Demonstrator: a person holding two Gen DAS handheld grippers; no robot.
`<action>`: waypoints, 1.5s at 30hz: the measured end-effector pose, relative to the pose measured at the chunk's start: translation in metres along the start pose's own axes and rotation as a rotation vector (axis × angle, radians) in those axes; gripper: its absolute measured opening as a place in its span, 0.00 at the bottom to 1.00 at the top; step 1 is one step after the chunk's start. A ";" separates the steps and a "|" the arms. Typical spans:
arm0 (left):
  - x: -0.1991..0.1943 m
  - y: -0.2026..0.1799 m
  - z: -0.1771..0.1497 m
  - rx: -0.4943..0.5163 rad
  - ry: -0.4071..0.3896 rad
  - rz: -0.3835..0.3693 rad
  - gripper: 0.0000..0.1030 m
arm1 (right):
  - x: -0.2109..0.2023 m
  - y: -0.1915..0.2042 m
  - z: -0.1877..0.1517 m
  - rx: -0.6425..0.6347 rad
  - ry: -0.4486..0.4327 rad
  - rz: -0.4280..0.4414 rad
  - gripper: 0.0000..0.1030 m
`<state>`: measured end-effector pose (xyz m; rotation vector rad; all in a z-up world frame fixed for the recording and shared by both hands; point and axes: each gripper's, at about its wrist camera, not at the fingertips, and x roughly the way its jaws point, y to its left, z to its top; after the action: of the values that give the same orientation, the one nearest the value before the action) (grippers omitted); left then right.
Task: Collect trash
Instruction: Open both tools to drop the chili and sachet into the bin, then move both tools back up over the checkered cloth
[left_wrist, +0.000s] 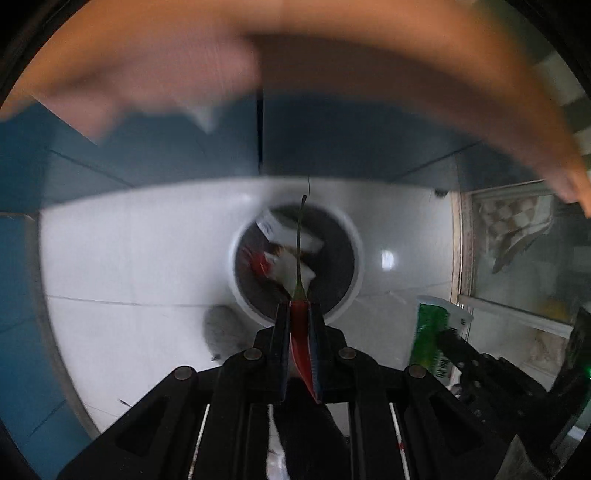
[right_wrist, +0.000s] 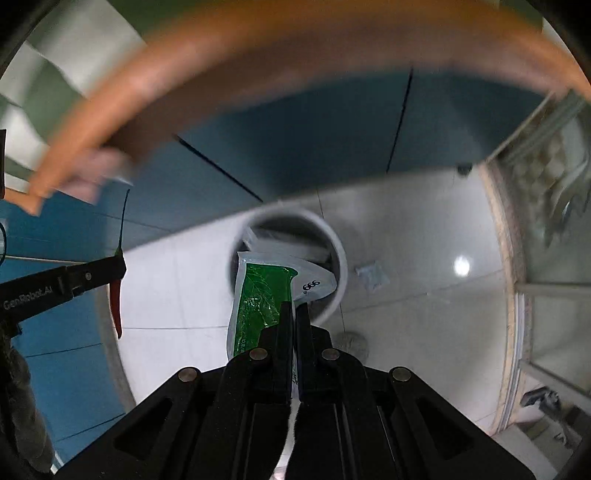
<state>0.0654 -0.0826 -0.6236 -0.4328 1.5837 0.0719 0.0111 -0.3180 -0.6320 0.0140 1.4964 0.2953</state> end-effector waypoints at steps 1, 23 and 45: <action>0.022 0.004 0.002 -0.003 0.021 -0.014 0.07 | 0.022 -0.004 -0.002 0.006 0.013 -0.002 0.01; 0.155 0.055 0.005 -0.072 0.054 0.060 0.94 | 0.213 -0.018 0.005 -0.009 0.160 -0.098 0.25; -0.072 0.027 -0.060 -0.028 -0.071 0.270 1.00 | -0.038 0.035 0.004 -0.062 0.074 -0.162 1.00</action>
<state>-0.0002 -0.0596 -0.5553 -0.2329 1.5649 0.3131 0.0065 -0.2909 -0.5877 -0.1692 1.5510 0.2131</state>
